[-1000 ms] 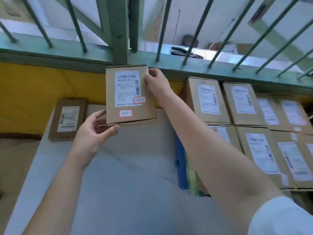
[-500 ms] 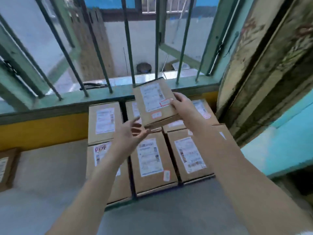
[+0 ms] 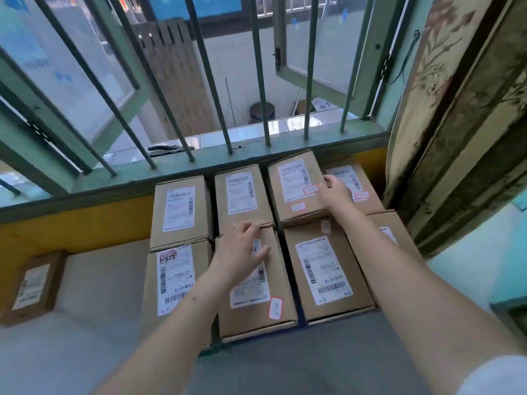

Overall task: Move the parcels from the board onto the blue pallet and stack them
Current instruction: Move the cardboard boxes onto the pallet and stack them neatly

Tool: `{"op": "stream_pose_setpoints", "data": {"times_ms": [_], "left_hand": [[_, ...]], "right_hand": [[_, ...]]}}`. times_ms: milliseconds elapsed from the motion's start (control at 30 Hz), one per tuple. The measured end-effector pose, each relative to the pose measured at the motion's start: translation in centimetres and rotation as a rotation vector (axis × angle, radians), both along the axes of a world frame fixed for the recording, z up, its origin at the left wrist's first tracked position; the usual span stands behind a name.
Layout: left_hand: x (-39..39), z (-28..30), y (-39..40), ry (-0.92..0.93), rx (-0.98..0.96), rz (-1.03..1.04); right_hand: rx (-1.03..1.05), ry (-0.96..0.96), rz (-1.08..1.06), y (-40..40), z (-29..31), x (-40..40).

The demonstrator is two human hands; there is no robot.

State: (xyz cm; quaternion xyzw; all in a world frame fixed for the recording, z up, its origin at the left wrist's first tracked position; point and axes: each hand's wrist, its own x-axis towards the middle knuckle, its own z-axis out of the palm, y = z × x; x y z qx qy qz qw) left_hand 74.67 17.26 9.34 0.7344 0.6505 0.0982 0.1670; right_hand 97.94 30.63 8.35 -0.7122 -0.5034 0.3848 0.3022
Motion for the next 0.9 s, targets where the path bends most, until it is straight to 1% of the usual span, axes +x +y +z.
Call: {"op": "stream_pose_setpoints", "data": {"times_ms": [100,200,300,367,500,667,767,833,900], "left_hand": [[-0.1,-0.1,0.1,0.010,0.020,-0.006],[-0.4,0.4,0.0,-0.028,0.038,0.012],[-1.3,1.6,-0.1,-0.103,0.089,0.041],[-2.5,2.8,-0.5,-0.167,0.128,0.085],[-7.3,5.1,-2.6,-0.278,0.186,0.264],[-18.3,5.6,-6.9,-0.330,0.202,0.560],[-26.6,3.8,-9.9,-0.383,0.152,0.739],[-32.4,1.7,-12.0,-0.417,0.100,0.851],[-37.9,-0.8,-13.9,-0.451,0.041,0.948]], "right_hand": [[0.024,-0.125,-0.020,0.3,-0.4,-0.4],[0.111,-0.214,-0.056,-0.2,0.0,-1.4],[0.212,-0.247,-0.008,-0.6,1.4,-4.3],[0.257,-0.224,0.050,-0.8,2.8,-7.8],[0.319,-0.107,0.245,-2.0,6.0,-18.0],[0.297,0.048,0.510,-5.3,8.9,-33.8],[0.220,0.061,0.624,-7.4,8.3,-42.9],[0.154,0.072,0.661,-8.6,6.8,-48.4],[0.069,0.039,0.693,-9.7,4.6,-53.9]]}}
